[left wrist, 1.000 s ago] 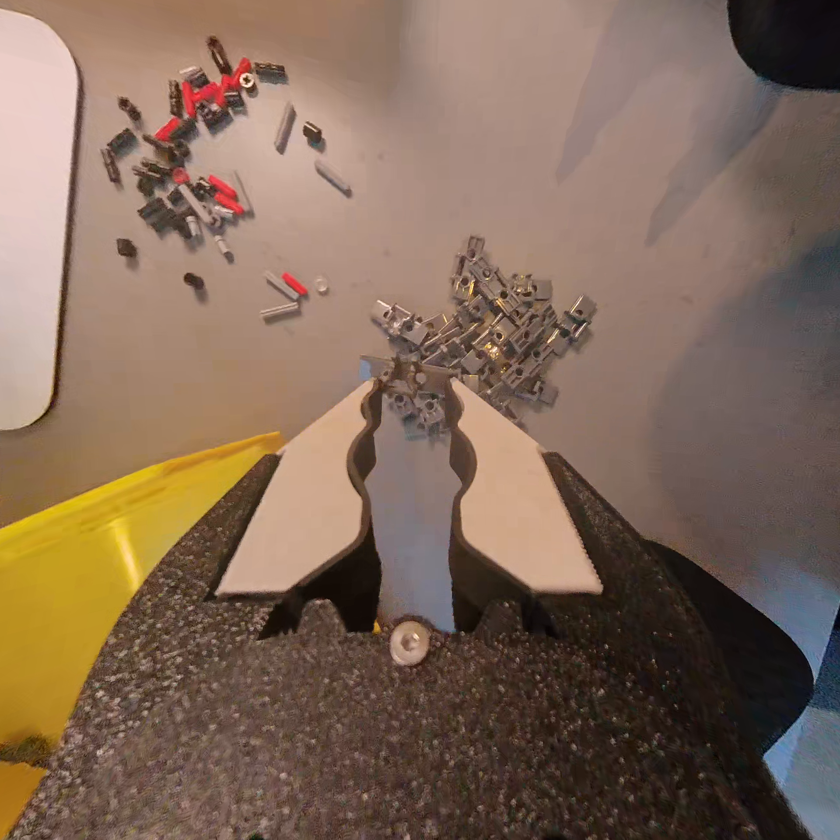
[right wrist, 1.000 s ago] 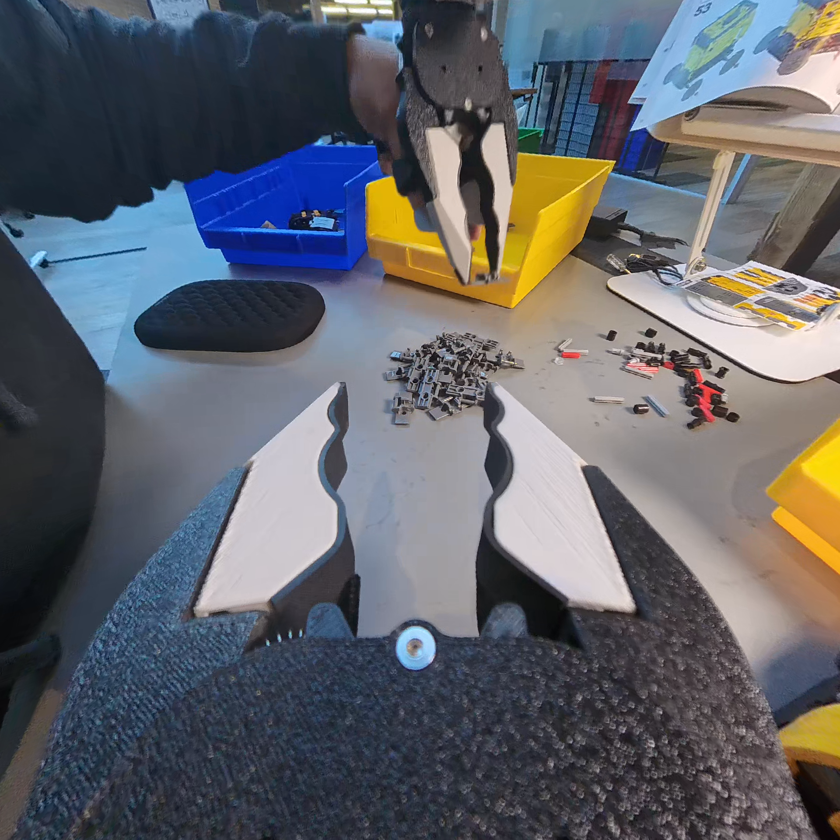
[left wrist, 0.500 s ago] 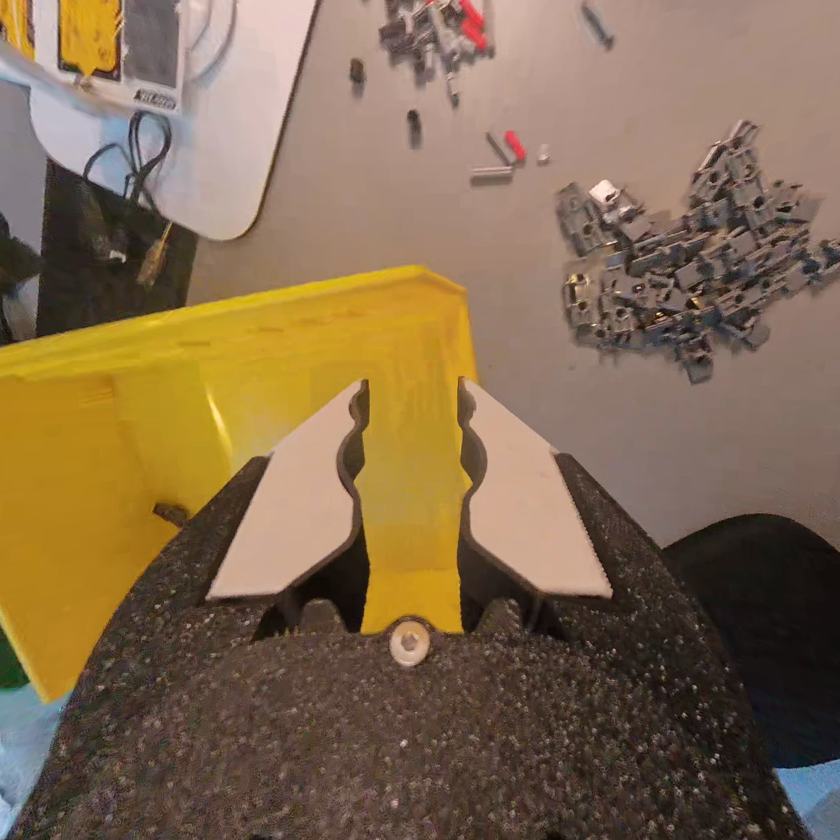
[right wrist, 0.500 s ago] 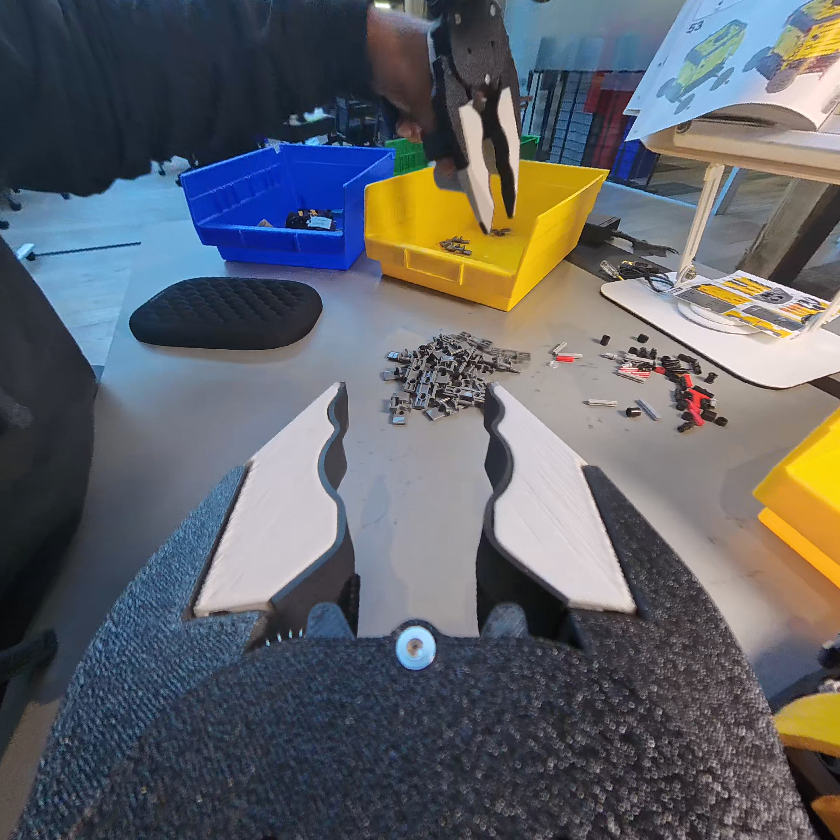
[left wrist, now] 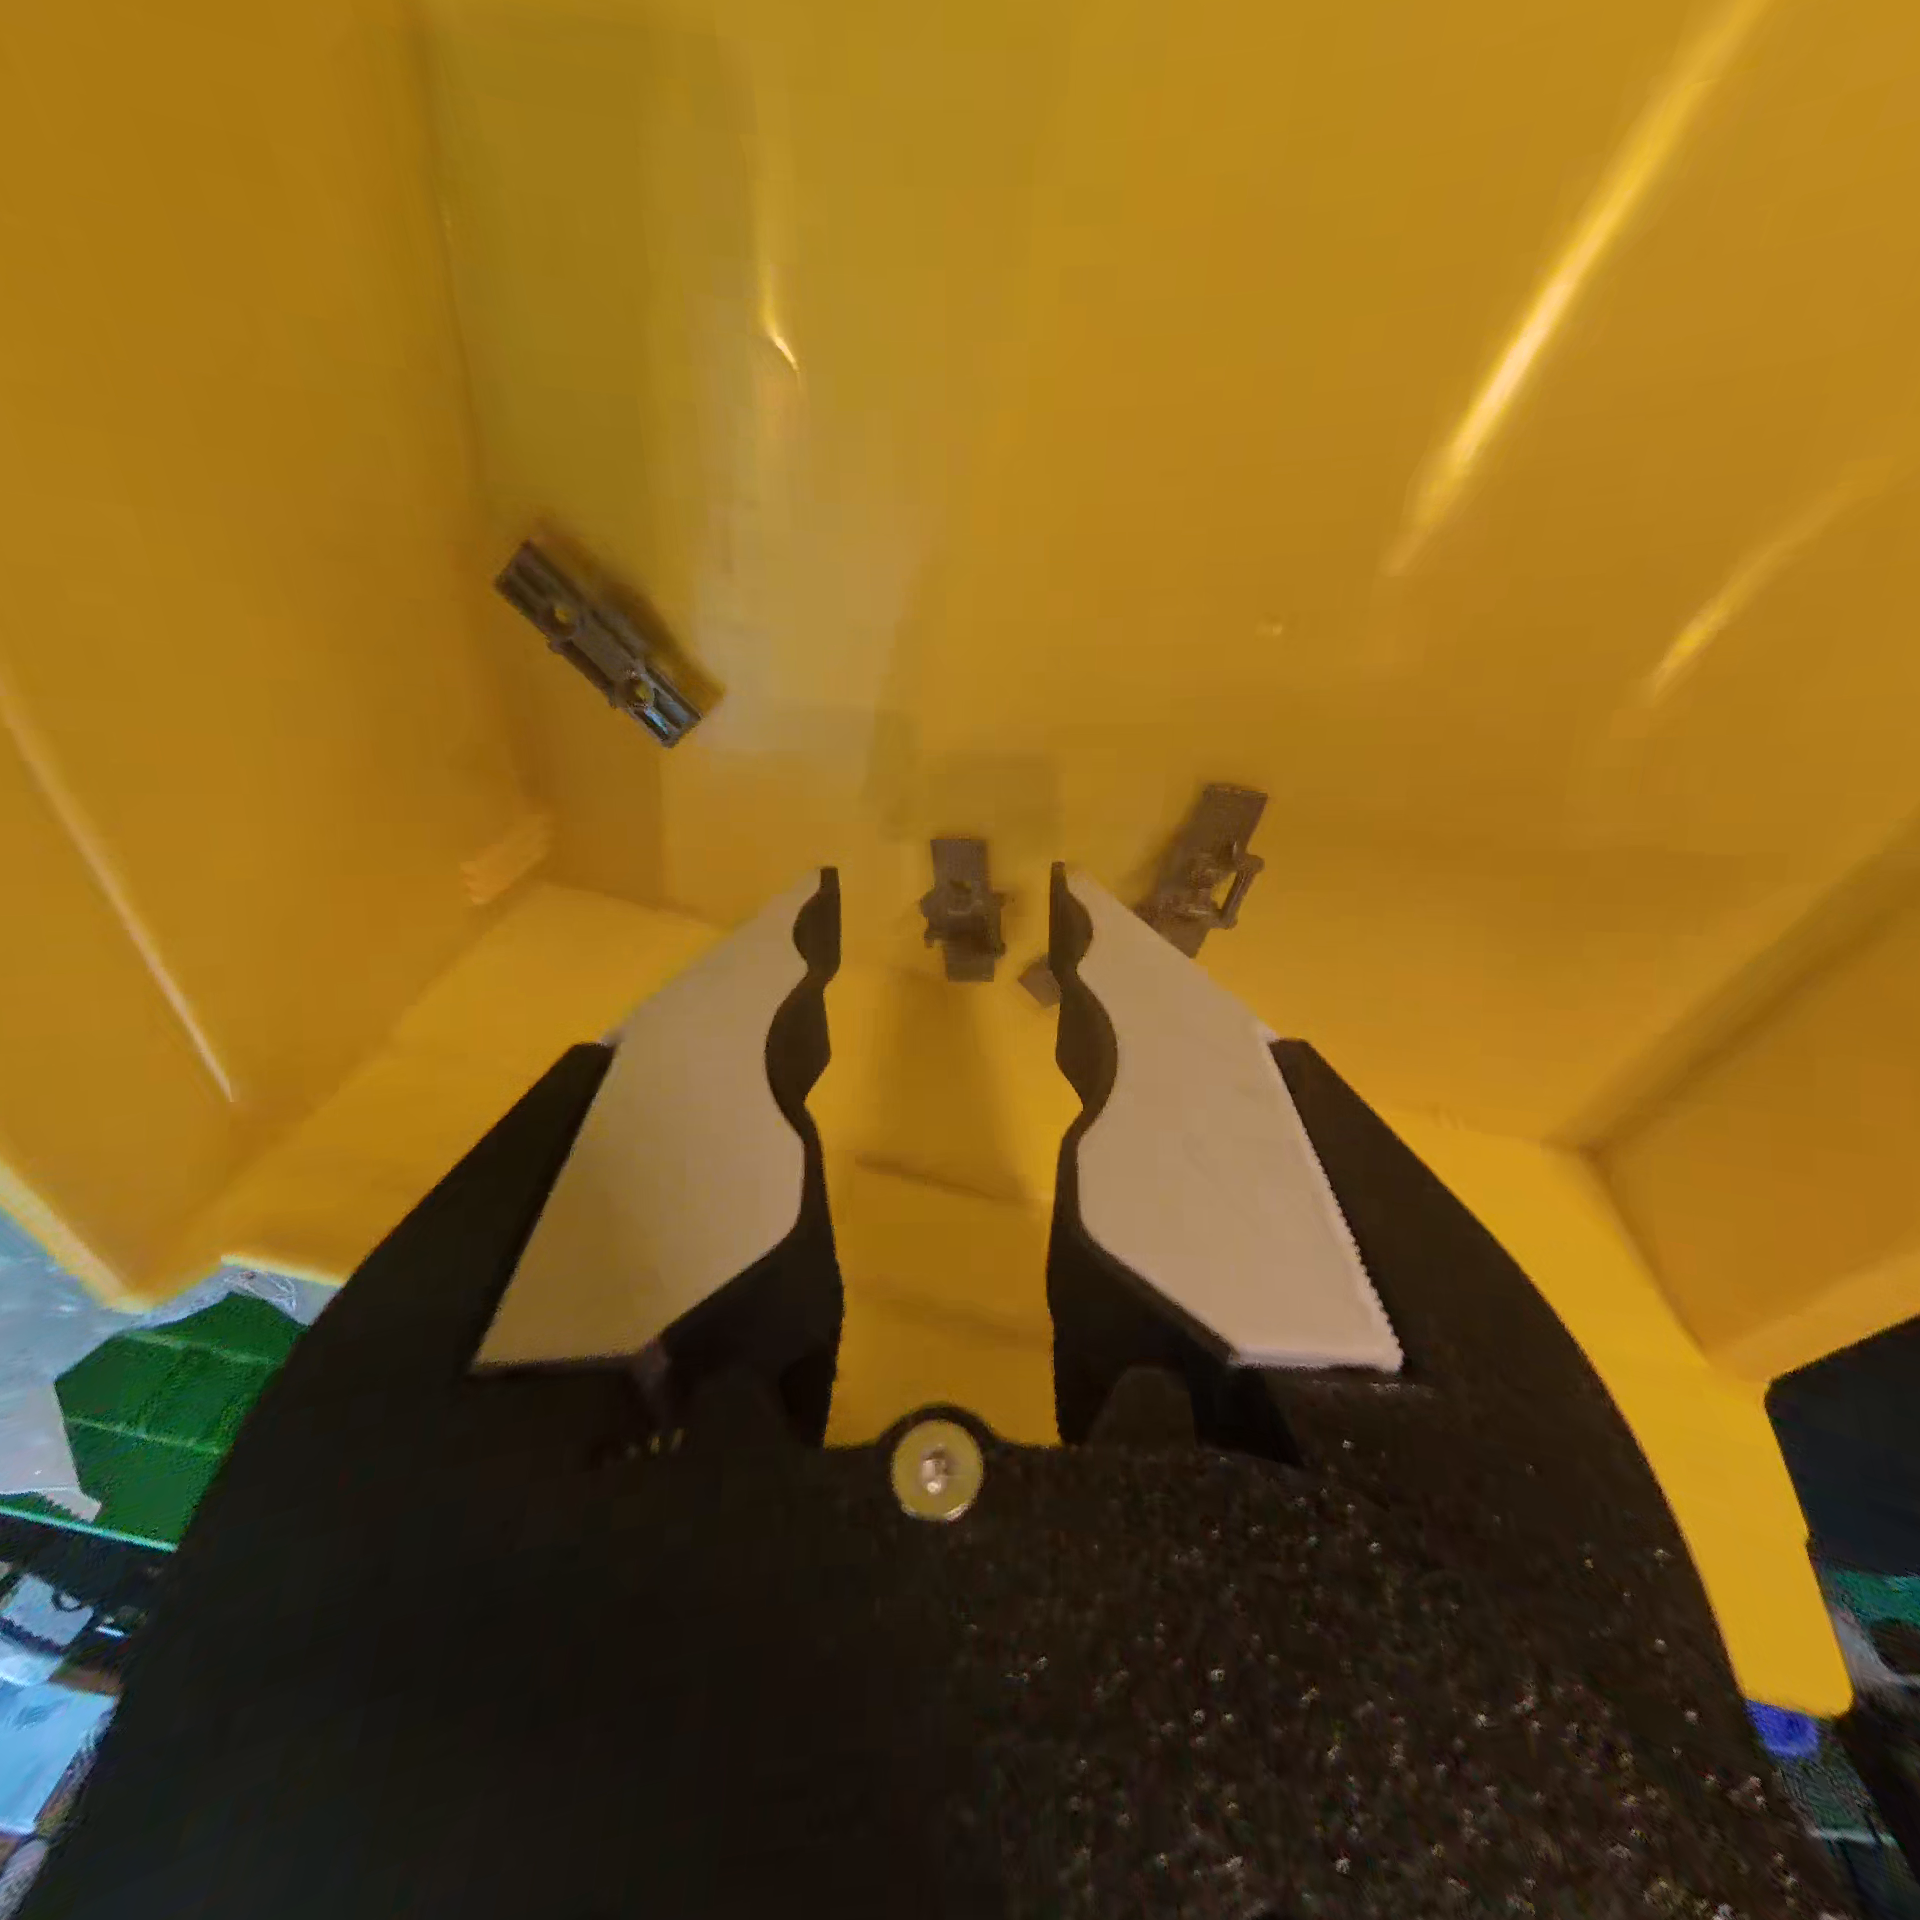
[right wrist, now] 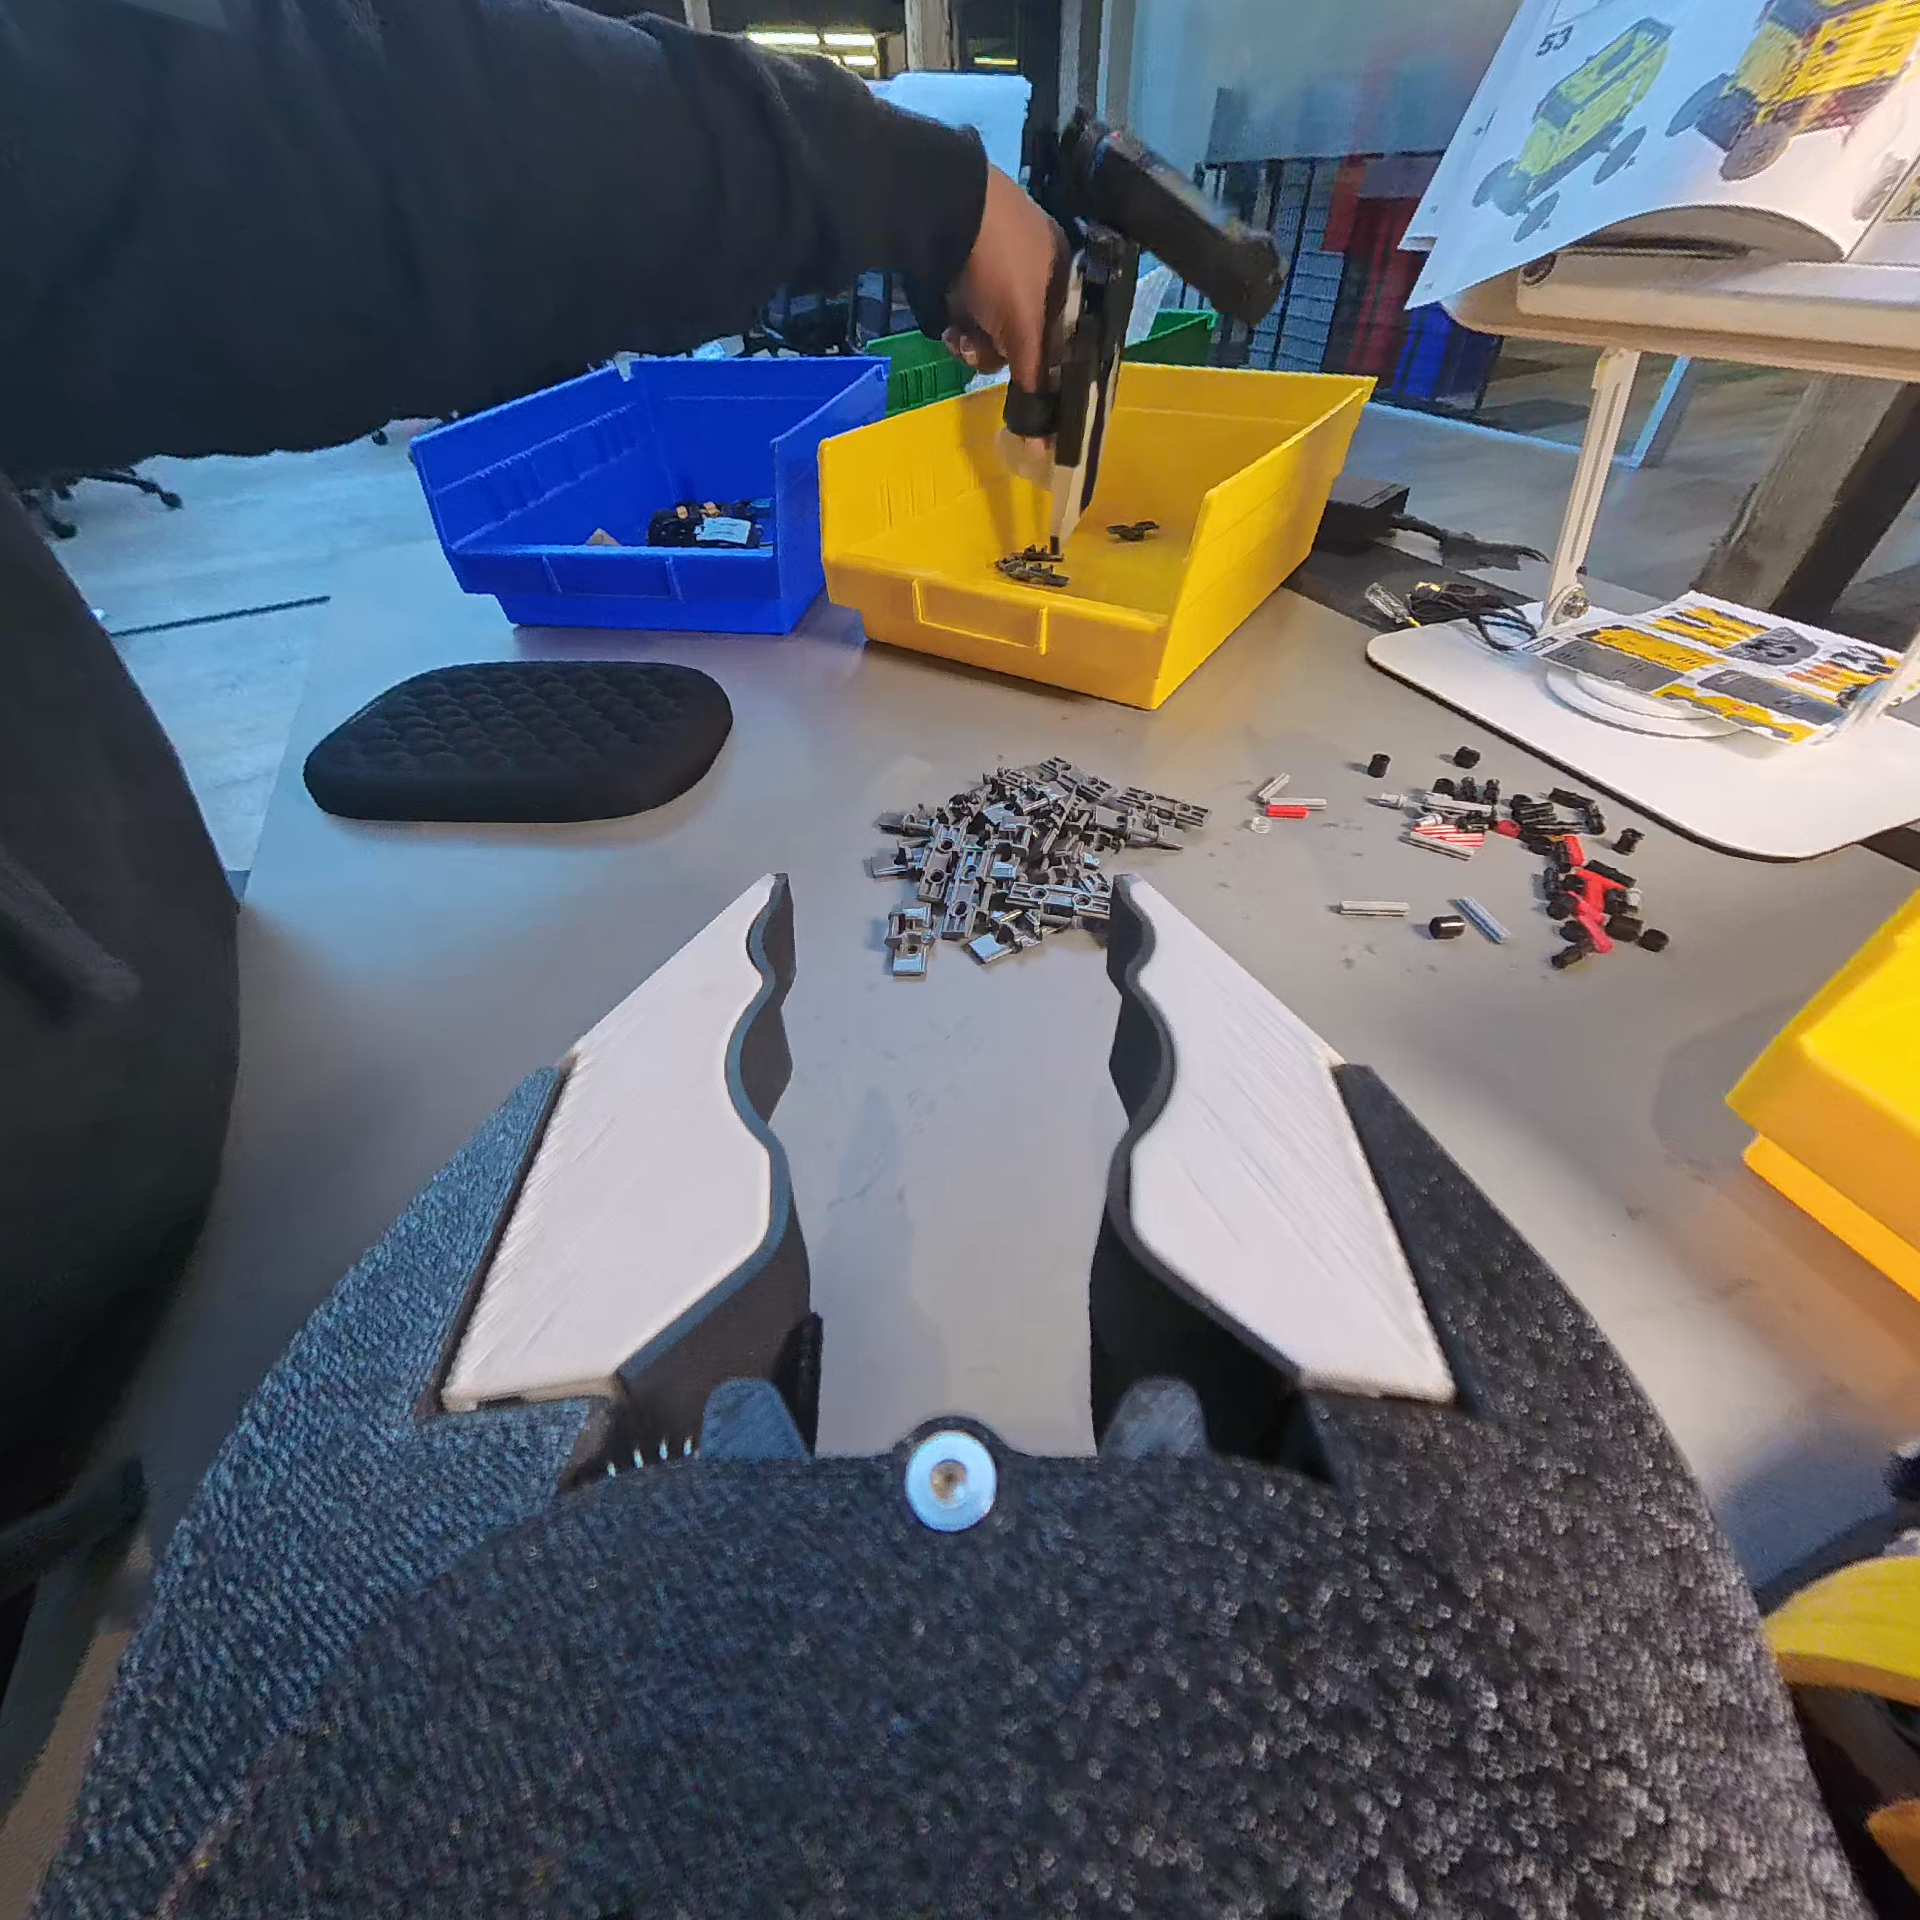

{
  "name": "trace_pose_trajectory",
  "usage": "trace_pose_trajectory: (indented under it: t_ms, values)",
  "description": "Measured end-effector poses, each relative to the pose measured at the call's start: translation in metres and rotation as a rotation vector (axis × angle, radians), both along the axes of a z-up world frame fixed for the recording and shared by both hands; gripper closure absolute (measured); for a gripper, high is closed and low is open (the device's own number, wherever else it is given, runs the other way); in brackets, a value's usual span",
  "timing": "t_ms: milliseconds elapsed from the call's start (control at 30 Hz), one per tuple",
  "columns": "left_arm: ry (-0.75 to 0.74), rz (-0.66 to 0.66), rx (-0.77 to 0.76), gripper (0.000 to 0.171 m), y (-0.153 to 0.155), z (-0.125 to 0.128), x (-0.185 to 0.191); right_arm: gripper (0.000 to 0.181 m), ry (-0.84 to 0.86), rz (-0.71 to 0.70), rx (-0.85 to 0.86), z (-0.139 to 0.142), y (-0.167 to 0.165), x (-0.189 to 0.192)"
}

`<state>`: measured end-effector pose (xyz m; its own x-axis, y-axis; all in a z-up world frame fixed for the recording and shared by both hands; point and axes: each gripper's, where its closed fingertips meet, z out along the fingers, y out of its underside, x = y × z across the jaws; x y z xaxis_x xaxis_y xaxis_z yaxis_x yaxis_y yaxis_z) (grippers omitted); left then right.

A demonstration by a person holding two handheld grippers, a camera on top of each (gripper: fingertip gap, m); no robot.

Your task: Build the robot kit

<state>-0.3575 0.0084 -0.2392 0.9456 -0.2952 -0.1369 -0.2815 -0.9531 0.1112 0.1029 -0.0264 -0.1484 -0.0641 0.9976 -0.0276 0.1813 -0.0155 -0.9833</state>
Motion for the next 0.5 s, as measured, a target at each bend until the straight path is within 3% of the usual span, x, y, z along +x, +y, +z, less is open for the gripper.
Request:
trace_pose_trajectory:
  t_ms: [167,367,433,500]
  values:
    - [-0.016,0.058,-0.029,0.143,-0.006,-0.009,-0.004,0.120,-0.004,0.005,-0.003,-0.001,0.000,0.000]
    - [-0.013,0.074,-0.082,0.144,-0.009,-0.014,-0.004,0.120,-0.002,0.004,0.002,0.000,-0.001,0.000]
    - [-0.058,0.081,-0.091,0.159,-0.010,-0.016,0.003,0.120,0.003,0.000,0.003,0.001,0.000,0.000]
    - [-0.056,0.067,-0.079,0.162,-0.011,-0.014,0.005,0.120,0.006,-0.001,0.004,0.001,0.000,0.001]
